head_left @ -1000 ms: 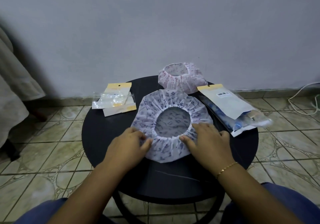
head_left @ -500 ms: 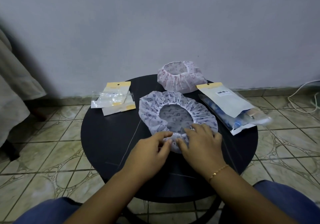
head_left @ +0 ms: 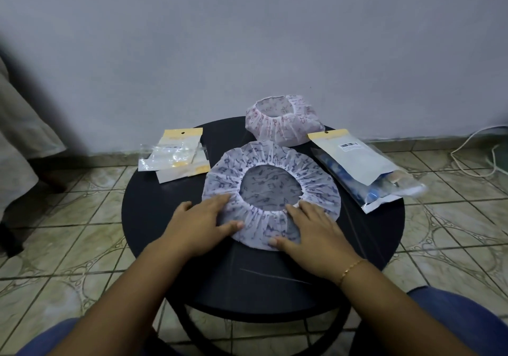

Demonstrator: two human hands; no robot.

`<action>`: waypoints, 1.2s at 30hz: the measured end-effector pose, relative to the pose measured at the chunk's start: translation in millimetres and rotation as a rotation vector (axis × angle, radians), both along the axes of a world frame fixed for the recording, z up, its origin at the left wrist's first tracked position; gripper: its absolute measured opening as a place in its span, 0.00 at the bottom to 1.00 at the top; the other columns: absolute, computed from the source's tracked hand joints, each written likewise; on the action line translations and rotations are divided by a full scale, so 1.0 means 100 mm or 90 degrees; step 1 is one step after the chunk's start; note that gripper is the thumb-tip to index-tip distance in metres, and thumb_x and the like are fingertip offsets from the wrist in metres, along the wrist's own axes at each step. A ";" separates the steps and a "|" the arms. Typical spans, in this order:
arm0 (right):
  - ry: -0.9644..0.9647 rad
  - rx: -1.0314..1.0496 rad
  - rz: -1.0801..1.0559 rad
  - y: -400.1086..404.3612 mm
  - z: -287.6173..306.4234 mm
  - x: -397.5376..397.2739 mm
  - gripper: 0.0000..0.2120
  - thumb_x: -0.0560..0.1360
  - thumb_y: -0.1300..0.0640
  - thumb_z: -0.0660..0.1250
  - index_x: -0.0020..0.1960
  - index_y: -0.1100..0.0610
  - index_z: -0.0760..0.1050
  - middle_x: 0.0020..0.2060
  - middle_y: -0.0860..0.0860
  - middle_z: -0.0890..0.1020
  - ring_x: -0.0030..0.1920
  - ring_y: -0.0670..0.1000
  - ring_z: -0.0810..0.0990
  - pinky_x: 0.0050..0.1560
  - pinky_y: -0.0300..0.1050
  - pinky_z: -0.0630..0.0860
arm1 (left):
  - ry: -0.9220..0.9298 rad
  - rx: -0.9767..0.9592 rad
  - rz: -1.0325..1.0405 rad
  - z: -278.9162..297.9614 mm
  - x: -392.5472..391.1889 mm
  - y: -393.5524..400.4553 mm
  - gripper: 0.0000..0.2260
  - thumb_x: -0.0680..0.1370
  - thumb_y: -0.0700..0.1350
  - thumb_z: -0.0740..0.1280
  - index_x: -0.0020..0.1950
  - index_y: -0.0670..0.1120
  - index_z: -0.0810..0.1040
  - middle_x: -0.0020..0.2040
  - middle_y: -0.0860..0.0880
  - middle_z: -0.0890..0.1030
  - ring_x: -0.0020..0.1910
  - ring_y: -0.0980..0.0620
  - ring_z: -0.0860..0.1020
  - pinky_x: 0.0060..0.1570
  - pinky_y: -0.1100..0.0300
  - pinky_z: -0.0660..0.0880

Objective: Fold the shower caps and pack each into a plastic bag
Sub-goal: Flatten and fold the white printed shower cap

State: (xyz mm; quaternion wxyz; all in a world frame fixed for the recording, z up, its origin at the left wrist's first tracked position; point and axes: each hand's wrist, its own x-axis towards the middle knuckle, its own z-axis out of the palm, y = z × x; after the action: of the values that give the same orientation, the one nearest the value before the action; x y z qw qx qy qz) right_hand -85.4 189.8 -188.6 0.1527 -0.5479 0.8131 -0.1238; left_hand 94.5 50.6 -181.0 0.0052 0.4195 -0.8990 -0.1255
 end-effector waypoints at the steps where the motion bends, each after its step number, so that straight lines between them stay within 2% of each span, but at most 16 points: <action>1: -0.001 0.030 0.012 0.02 0.02 -0.05 0.42 0.70 0.28 0.54 0.76 0.45 0.44 0.76 0.47 0.42 0.76 0.48 0.39 0.74 0.48 0.40 | -0.029 0.023 0.001 0.01 0.04 -0.03 0.35 0.73 0.70 0.55 0.77 0.58 0.50 0.77 0.56 0.57 0.74 0.58 0.58 0.73 0.52 0.47; 4: 0.010 0.079 0.044 0.05 0.03 -0.17 0.44 0.68 0.26 0.52 0.76 0.44 0.39 0.76 0.47 0.37 0.75 0.47 0.36 0.73 0.47 0.38 | -0.099 0.054 0.008 0.04 0.15 -0.06 0.44 0.67 0.74 0.53 0.77 0.57 0.44 0.77 0.58 0.47 0.75 0.59 0.49 0.73 0.49 0.41; 7: 0.009 0.074 0.060 0.05 0.01 -0.20 0.46 0.67 0.25 0.52 0.76 0.43 0.38 0.76 0.46 0.37 0.75 0.46 0.36 0.73 0.47 0.37 | -0.105 0.050 0.015 0.04 0.21 -0.04 0.47 0.64 0.77 0.52 0.77 0.57 0.43 0.77 0.58 0.47 0.75 0.59 0.48 0.73 0.49 0.42; 11: -0.013 -0.005 0.066 0.07 0.04 -0.25 0.42 0.70 0.31 0.60 0.76 0.44 0.46 0.76 0.45 0.42 0.75 0.46 0.39 0.73 0.45 0.38 | 0.000 -0.049 0.011 0.08 0.19 0.06 0.50 0.57 0.81 0.46 0.75 0.59 0.58 0.74 0.58 0.61 0.73 0.58 0.58 0.68 0.54 0.51; 13: 0.012 -0.080 0.059 0.08 0.07 -0.28 0.35 0.73 0.40 0.64 0.75 0.45 0.53 0.76 0.46 0.47 0.76 0.47 0.42 0.74 0.45 0.39 | 0.058 -0.106 -0.013 0.11 0.16 0.14 0.50 0.56 0.83 0.39 0.70 0.61 0.67 0.65 0.60 0.70 0.66 0.60 0.65 0.61 0.58 0.52; 15: 0.054 -0.188 0.035 0.08 0.08 -0.26 0.26 0.75 0.49 0.65 0.71 0.47 0.64 0.74 0.49 0.60 0.75 0.49 0.54 0.74 0.47 0.49 | 0.137 -0.091 -0.066 0.13 0.12 0.21 0.46 0.58 0.82 0.40 0.63 0.61 0.75 0.53 0.64 0.75 0.54 0.67 0.70 0.57 0.62 0.55; 17: 0.082 -0.297 -0.024 0.08 0.10 -0.17 0.17 0.75 0.54 0.65 0.64 0.50 0.75 0.65 0.49 0.73 0.67 0.50 0.67 0.65 0.48 0.61 | 0.263 -0.004 -0.116 0.13 0.06 0.29 0.36 0.64 0.79 0.51 0.57 0.58 0.80 0.44 0.62 0.80 0.43 0.64 0.76 0.51 0.65 0.68; 19: 0.090 -0.338 -0.056 0.07 0.11 -0.08 0.13 0.76 0.54 0.63 0.59 0.51 0.78 0.57 0.49 0.78 0.61 0.52 0.72 0.58 0.48 0.64 | 0.360 0.020 -0.132 0.10 0.01 0.33 0.26 0.68 0.70 0.59 0.54 0.56 0.82 0.42 0.61 0.80 0.42 0.63 0.77 0.41 0.71 0.71; 20: 0.082 -0.330 -0.054 0.07 0.11 -0.04 0.13 0.77 0.52 0.61 0.59 0.52 0.78 0.56 0.49 0.78 0.60 0.53 0.72 0.57 0.47 0.65 | 0.378 -0.010 -0.135 0.08 -0.01 0.32 0.24 0.69 0.67 0.59 0.53 0.55 0.83 0.43 0.61 0.79 0.43 0.63 0.77 0.41 0.73 0.71; 21: 0.065 -0.301 -0.047 0.06 0.11 -0.01 0.16 0.78 0.49 0.59 0.61 0.53 0.76 0.57 0.50 0.77 0.61 0.53 0.71 0.59 0.47 0.66 | 0.376 -0.047 -0.137 0.08 -0.03 0.29 0.24 0.70 0.66 0.58 0.54 0.54 0.82 0.45 0.62 0.78 0.46 0.63 0.76 0.44 0.73 0.71; 23: 0.034 -0.185 -0.031 0.04 0.08 0.02 0.24 0.79 0.42 0.55 0.69 0.54 0.68 0.65 0.51 0.71 0.67 0.52 0.65 0.66 0.45 0.62 | 0.282 -0.097 -0.135 0.03 -0.02 0.18 0.32 0.68 0.71 0.55 0.61 0.55 0.78 0.60 0.60 0.75 0.59 0.63 0.71 0.59 0.64 0.70; 25: 0.033 -0.055 -0.003 0.04 0.02 0.02 0.35 0.76 0.35 0.50 0.75 0.56 0.54 0.75 0.52 0.58 0.75 0.51 0.53 0.74 0.46 0.50 | 0.100 -0.066 -0.111 -0.02 0.02 0.09 0.48 0.59 0.81 0.45 0.73 0.58 0.63 0.75 0.58 0.56 0.75 0.55 0.54 0.73 0.53 0.55; 26: 0.044 -0.002 0.013 0.05 0.01 0.01 0.39 0.75 0.32 0.48 0.77 0.55 0.47 0.77 0.51 0.50 0.76 0.50 0.46 0.75 0.48 0.44 | 0.017 -0.030 -0.088 -0.04 0.05 0.06 0.54 0.54 0.84 0.40 0.76 0.59 0.53 0.75 0.59 0.45 0.76 0.53 0.45 0.74 0.52 0.47; 28: 0.064 0.062 0.029 0.08 -0.01 -0.03 0.45 0.71 0.27 0.46 0.77 0.52 0.38 0.76 0.50 0.40 0.75 0.49 0.36 0.74 0.50 0.37 | -0.066 0.030 -0.059 -0.08 0.10 0.04 0.59 0.49 0.85 0.38 0.76 0.59 0.41 0.74 0.57 0.35 0.75 0.52 0.35 0.72 0.52 0.38; 33: 0.062 0.103 0.063 0.08 0.00 -0.19 0.52 0.64 0.22 0.50 0.76 0.49 0.34 0.75 0.47 0.36 0.74 0.46 0.34 0.74 0.52 0.36 | -0.099 0.060 -0.028 -0.08 0.18 -0.03 0.60 0.49 0.85 0.45 0.75 0.58 0.35 0.76 0.56 0.36 0.75 0.53 0.37 0.73 0.53 0.40; 36: 0.004 -0.029 0.073 0.11 0.08 -0.22 0.44 0.69 0.29 0.58 0.77 0.49 0.48 0.76 0.47 0.51 0.76 0.47 0.47 0.75 0.52 0.47 | 0.013 0.034 -0.003 -0.01 0.20 -0.02 0.56 0.53 0.83 0.50 0.77 0.59 0.45 0.77 0.55 0.56 0.75 0.53 0.55 0.72 0.51 0.53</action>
State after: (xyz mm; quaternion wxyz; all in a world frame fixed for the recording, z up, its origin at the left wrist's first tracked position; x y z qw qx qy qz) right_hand -107.6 200.6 -180.7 0.1449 -0.5969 0.7780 -0.1316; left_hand 114.5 48.9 -181.6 0.0026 0.4159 -0.8964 -0.1535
